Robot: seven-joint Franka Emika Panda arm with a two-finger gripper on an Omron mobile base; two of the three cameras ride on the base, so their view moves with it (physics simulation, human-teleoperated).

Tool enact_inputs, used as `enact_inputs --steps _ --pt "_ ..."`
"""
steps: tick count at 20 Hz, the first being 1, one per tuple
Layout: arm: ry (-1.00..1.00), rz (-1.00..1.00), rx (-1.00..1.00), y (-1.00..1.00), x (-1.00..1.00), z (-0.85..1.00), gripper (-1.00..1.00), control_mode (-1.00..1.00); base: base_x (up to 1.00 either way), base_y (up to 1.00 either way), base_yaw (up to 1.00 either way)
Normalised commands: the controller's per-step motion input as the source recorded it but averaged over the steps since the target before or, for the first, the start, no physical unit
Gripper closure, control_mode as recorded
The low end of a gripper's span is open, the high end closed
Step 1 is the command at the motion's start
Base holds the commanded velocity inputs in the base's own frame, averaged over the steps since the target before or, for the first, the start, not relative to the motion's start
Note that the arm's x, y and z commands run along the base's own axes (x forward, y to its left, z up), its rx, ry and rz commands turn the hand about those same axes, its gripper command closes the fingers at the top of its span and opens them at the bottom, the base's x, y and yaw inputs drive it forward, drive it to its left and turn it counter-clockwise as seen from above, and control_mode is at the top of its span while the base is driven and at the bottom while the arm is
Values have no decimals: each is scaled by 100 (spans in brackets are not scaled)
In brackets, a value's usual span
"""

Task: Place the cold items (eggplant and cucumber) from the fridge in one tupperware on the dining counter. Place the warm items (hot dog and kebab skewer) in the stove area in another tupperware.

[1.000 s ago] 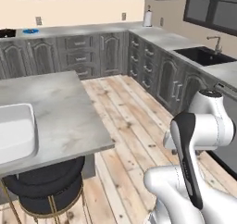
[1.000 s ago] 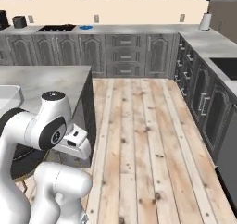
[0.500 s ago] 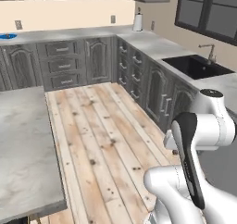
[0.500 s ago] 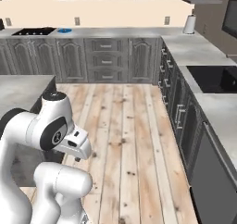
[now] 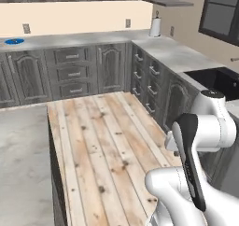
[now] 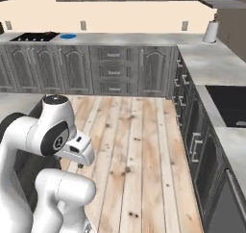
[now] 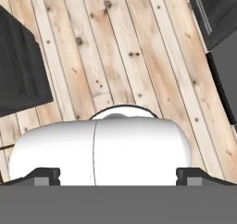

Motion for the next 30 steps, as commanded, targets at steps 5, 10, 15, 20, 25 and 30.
enact_inputs --steps 5,10,15,20,25,30 --pt "0 0 0 0 0 0 -100 100 100 -47 27" --pt "0 0 0 0 0 0 -100 100 100 -28 23" --pt "0 0 0 0 0 0 -100 100 100 0 15" --pt "0 0 0 0 0 0 -100 100 100 0 12" --pt "0 0 0 0 0 0 -100 100 100 0 26" --pt "0 0 0 0 0 0 -100 100 100 1 26"
